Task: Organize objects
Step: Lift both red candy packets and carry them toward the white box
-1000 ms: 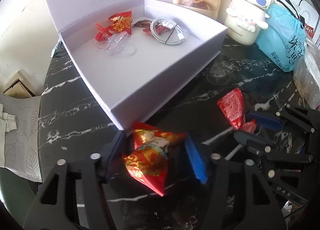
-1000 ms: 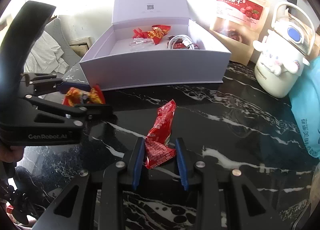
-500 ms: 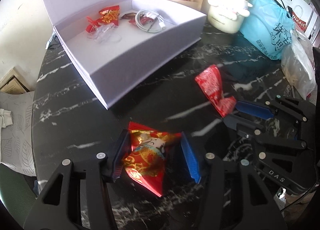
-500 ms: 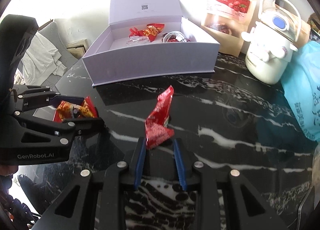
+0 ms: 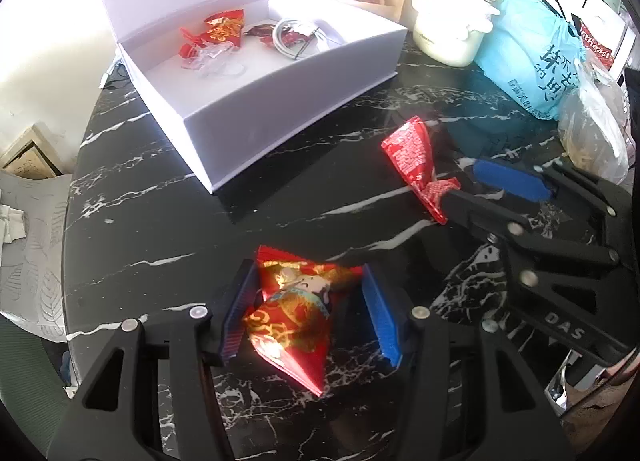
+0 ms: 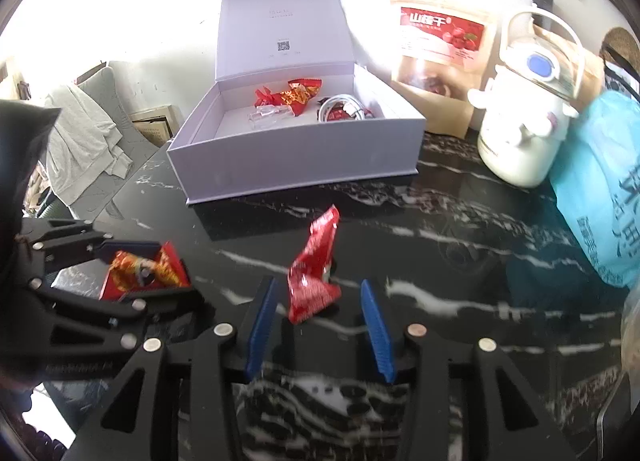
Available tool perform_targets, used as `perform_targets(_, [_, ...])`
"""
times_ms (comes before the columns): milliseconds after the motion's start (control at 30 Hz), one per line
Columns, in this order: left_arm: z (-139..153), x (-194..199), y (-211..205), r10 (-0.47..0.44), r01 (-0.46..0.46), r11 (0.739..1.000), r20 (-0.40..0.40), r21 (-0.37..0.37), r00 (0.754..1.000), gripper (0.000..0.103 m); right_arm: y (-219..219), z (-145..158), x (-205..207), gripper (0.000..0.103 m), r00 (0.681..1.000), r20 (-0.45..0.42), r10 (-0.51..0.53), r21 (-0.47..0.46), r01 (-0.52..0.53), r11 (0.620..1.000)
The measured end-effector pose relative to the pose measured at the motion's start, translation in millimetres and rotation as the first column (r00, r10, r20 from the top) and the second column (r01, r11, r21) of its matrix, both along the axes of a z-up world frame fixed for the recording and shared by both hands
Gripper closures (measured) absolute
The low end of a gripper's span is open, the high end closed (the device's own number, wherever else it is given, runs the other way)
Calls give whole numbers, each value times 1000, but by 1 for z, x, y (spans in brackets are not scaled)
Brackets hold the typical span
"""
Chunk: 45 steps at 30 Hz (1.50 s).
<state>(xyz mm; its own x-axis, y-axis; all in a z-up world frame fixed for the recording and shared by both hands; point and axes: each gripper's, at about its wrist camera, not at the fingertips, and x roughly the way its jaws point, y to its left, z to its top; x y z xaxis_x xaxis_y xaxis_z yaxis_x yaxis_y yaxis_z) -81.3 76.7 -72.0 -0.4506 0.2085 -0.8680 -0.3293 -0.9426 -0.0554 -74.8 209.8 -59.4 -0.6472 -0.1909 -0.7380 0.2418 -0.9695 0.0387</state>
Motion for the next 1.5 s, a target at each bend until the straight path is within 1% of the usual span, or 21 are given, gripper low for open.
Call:
perform_targets(100, [0,1,-3,7,-7,1000,-13,-11,1000,51,-6,-7,-10,59,1000,18,4,4,-5,1000])
perform_targets(200, [0,3,-7,11,-11,1000,-24,-2,1000,50,-10,-16,-19,58,999,47,-4,26,3,1000])
perform_targets(333, [-1,5,-10,8,-8,1000,-43,2,999,46,-14,-16,-23,57,999,44,-21,39,19,999])
perform_targets(400, [-1,6,-10,2,-2,1000,-53,-4,999,45,-17,-17,-23,57,999,41,-21,61,18,998])
perform_targets(500, [-2,8,-9,-9,8,1000,-68,-13,998,45,-17,-17,-23,57,999,44,-23,54,21,998])
perform_targets(700, [-2,7,-10,2,-2,1000,-70,-13,998,45,-17,-17,-23,57,999,44,-28,55,26,998])
perform_targets(867, [-2,9,-10,29,-30,1000,-92,-9,995,45,-17,-18,-23,57,999,43,-29,60,27,998])
perform_targets(933, [-1,9,-11,34,-35,999,-96,-5,995,46,-18,-17,-22,59,999,43,-30,56,28,998])
perform_targets(967, [-1,9,-11,36,-36,999,-97,-6,995,49,-18,-17,-22,59,999,43,-31,57,29,998])
perform_targets(1000, [-1,7,-12,41,-42,999,-97,-3,994,51,-18,-17,-22,59,999,42,-32,59,29,998])
perform_targets(1067, [0,5,-15,61,-60,998,-98,16,993,51,-18,-17,-22,61,998,42,-36,57,34,998])
perform_targets(1133, [0,4,-15,73,-71,997,-100,20,992,51,-16,-17,-21,71,998,40,-57,55,54,997])
perform_targets(1267, [0,5,-12,96,-96,995,-99,4,990,51,-13,-16,-16,73,998,36,-61,62,59,996])
perform_targets(1367, [1,7,-12,117,-115,993,-69,36,991,51,-7,-16,-9,73,997,40,-59,25,58,998])
perform_targets(1467, [3,7,-11,142,-140,989,-36,56,989,51,-1,-15,1,73,999,48,-1,-48,3,999])
perform_targets(1500, [3,7,-10,144,-142,988,-30,54,989,51,0,-14,3,73,999,52,0,-49,2,999])
